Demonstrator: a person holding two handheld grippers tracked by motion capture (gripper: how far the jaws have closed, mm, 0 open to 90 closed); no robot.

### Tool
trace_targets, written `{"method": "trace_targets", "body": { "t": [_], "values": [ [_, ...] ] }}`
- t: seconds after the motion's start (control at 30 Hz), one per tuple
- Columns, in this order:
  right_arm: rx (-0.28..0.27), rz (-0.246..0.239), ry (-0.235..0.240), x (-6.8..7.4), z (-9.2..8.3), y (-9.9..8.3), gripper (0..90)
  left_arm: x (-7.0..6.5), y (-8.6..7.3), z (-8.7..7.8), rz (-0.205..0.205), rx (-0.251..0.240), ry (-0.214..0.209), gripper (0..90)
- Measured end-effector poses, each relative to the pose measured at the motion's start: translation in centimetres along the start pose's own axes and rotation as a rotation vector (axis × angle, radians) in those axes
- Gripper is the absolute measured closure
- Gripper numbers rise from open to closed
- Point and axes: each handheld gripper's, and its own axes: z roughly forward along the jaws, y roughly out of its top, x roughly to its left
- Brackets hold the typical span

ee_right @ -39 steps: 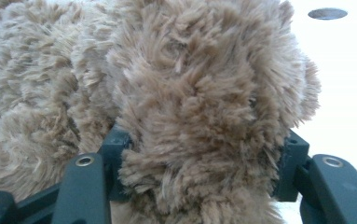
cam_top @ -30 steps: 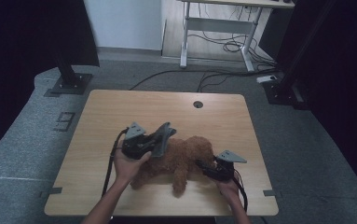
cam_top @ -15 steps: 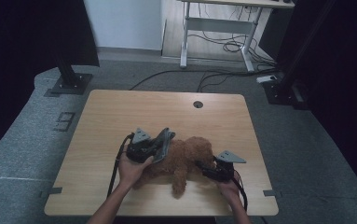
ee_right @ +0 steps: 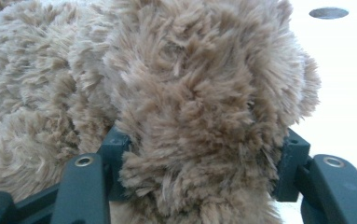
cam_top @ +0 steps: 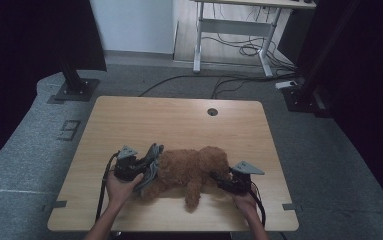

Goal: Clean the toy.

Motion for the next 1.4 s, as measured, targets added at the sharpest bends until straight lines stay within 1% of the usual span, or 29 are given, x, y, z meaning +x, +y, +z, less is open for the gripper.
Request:
{"method": "trace_targets", "body": {
  "t": [0.07, 0.1, 0.2, 0.23, 0.27, 0.33, 0.37, 0.4, 0.43, 0.5, 0.57, 0.63, 0.67, 0.7, 0.73, 0.8, 0.9, 0.93, 0.97, 1.0, 1.07, 1.1, 1.13, 1.17, 1.2, 1.4],
  "values": [
    [-0.003, 0.002, 0.0, 0.0, 0.0, 0.0, 39.8, -0.6, 1.2, -0.3, 0.01, -0.01, -0.007, 77.8],
    [-0.003, -0.002, 0.0, 0.0, 0.0, 0.0, 39.9, -1.0, 1.8, -0.5, 0.026, -0.02, -0.004, 77.8],
    [-0.004, -0.012, -0.006, 0.2, 0.0, 0.0, 40.0, -2.5, 4.1, -0.7, 0.052, -0.061, -0.021, 77.8],
    [-0.002, -0.015, -0.007, 0.3, 0.0, 0.0, 40.1, -2.5, 4.1, -0.7, 0.052, -0.061, -0.021, 77.8],
    [-0.005, -0.019, -0.011, 0.4, 0.0, 0.0, 40.1, -4.0, 5.7, -0.5, 0.074, -0.084, -0.039, 77.9],
    [-0.004, -0.023, -0.014, 0.5, 0.0, 0.0, 40.1, -5.7, 7.2, 0.3, 0.111, -0.085, -0.059, 77.8],
    [-0.004, -0.025, -0.016, 0.5, 0.0, 0.0, 40.1, -6.9, 8.0, 1.1, 0.132, -0.081, -0.076, 77.8],
    [0.0, -0.031, -0.017, 0.6, 0.0, 0.0, 40.2, -7.7, 8.4, 1.7, 0.141, -0.077, -0.089, 77.8],
    [0.001, -0.033, -0.018, 0.7, 0.0, 0.0, 40.2, -8.8, 8.9, 2.7, 0.153, -0.07, -0.104, 77.8],
    [-0.004, -0.044, -0.027, 0.9, 0.0, 0.0, 40.1, -11.2, 9.4, 4.7, 0.188, -0.041, -0.129, 77.8],
    [-0.002, -0.06, -0.032, 1.0, 0.0, 0.0, 40.1, -13.3, 9.5, 6.8, 0.204, -0.011, -0.163, 77.7],
    [-0.003, -0.067, -0.036, 1.1, 0.0, 0.0, 40.1, -15.0, 9.2, 8.9, 0.223, 0.026, -0.166, 77.5],
    [0.0, -0.067, -0.037, 1.1, 0.0, 0.0, 40.1, -15.6, 9.1, 9.8, 0.233, 0.038, -0.157, 77.4],
    [0.004, -0.067, -0.039, 1.1, 0.0, -0.1, 40.1, -16.0, 8.9, 10.4, 0.239, 0.041, -0.14, 77.3],
    [0.007, -0.064, -0.042, 1.0, 0.0, -0.1, 40.1, -16.1, 8.7, 10.8, 0.241, 0.041, -0.13, 77.4],
    [0.011, -0.052, -0.039, 0.8, -0.1, -0.3, 40.1, -15.9, 8.5, 11.1, 0.24, 0.041, -0.118, 77.6],
    [0.013, -0.061, -0.044, 0.9, -0.1, -0.4, 40.1, -14.7, 8.3, 10.5, 0.225, 0.051, -0.104, 77.8],
    [0.01, -0.064, -0.048, 1.1, -0.1, -0.3, 40.1, -14.2, 8.2, 10.2, 0.226, 0.055, -0.082, 77.9],
    [0.01, -0.064, -0.048, 1.1, -0.1, -0.3, 40.1, -14.2, 8.2, 10.2, 0.226, 0.055, -0.082, 77.9],
    [0.011, -0.072, -0.054, 1.2, -0.1, -0.3, 40.3, -12.9, 7.9, 9.5, 0.22, 0.075, -0.046, 78.0],
    [0.011, -0.072, -0.054, 1.3, -0.1, -0.4, 40.3, -11.4, 7.3, 8.7, 0.202, 0.077, -0.047, 77.9],
    [0.011, -0.072, -0.054, 1.3, -0.1, -0.4, 40.3, -11.4, 7.3, 8.7, 0.202, 0.077, -0.047, 77.9],
    [0.014, -0.083, -0.054, 1.4, -0.2, -0.4, 40.3, -10.2, 6.7, 7.6, 0.184, 0.06, -0.048, 77.8],
    [0.014, -0.083, -0.054, 1.4, -0.2, -0.4, 40.3, -10.2, 6.7, 7.6, 0.184, 0.06, -0.048, 77.8],
    [0.016, -0.094, -0.057, 1.6, -0.2, -0.5, 40.3, -9.1, 6.3, 6.4, 0.177, 0.048, -0.038, 77.8],
    [0.02, -0.091, -0.057, 1.6, -0.2, -0.7, 40.2, -6.2, 5.1, 3.7, 0.144, 0.029, -0.018, 77.6]
  ]
}}
